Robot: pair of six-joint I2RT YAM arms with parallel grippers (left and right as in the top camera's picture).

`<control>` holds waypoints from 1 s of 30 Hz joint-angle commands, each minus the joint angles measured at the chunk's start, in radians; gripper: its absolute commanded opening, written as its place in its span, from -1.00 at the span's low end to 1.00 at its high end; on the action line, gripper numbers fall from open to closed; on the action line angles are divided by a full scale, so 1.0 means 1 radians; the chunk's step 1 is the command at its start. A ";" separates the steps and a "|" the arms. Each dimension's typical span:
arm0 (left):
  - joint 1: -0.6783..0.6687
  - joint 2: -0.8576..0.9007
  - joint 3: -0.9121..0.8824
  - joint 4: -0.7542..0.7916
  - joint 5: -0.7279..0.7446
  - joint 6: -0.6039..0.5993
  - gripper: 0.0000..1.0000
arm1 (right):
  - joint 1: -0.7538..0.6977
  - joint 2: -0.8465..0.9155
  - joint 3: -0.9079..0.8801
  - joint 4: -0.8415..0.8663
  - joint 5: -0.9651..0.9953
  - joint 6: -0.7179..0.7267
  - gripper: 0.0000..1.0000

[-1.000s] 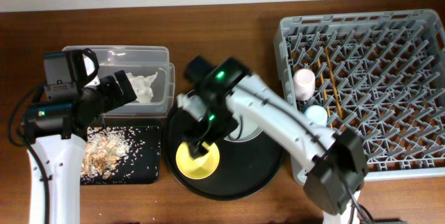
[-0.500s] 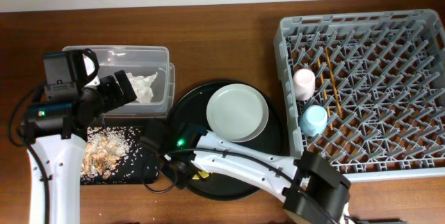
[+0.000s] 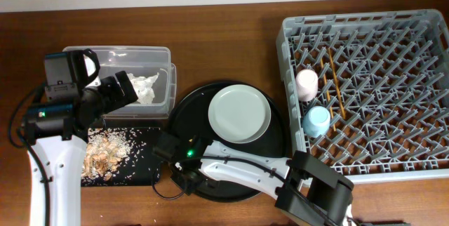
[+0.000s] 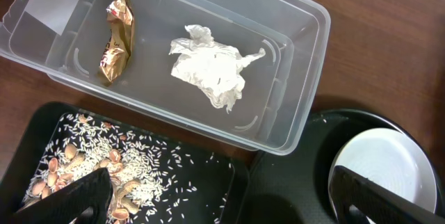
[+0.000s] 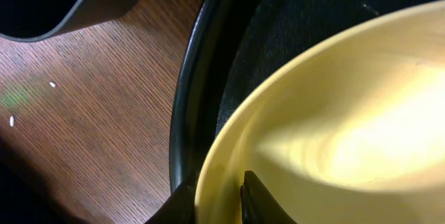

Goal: Sort waste into correct bins and load items into the dishwasher rack
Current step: 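Close the right gripper on the yellow bowl rim and lift it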

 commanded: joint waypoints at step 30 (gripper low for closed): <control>0.003 0.006 0.000 -0.001 -0.008 -0.002 0.98 | -0.033 -0.071 -0.019 -0.052 0.001 -0.001 -0.20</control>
